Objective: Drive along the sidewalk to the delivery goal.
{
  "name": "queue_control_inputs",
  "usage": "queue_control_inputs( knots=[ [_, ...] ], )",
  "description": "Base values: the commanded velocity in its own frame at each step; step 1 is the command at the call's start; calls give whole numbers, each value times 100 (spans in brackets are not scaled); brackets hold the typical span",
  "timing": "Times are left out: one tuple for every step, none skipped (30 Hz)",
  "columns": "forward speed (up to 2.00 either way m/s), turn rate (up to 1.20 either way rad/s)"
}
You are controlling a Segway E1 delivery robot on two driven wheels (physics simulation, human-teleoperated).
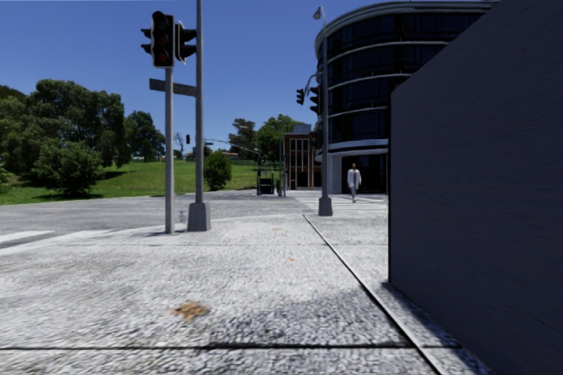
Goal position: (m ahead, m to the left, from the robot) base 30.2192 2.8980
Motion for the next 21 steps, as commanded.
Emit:
queue_control_inputs(
  knots=[
    [200, 0],
    [200, 0],
    [200, 0],
    [200, 0],
    [200, 0],
    [200, 0],
    [200, 0],
    [200, 0],
    [200, 0],
    [200, 0],
    [200, 0],
    [200, 0],
    [200, 0],
    [200, 0],
    [200, 0],
    [200, 0],
    [200, 0],
    [200, 0],
    [200, 0],
    [200, -2],
    [200, -12]
  ],
)
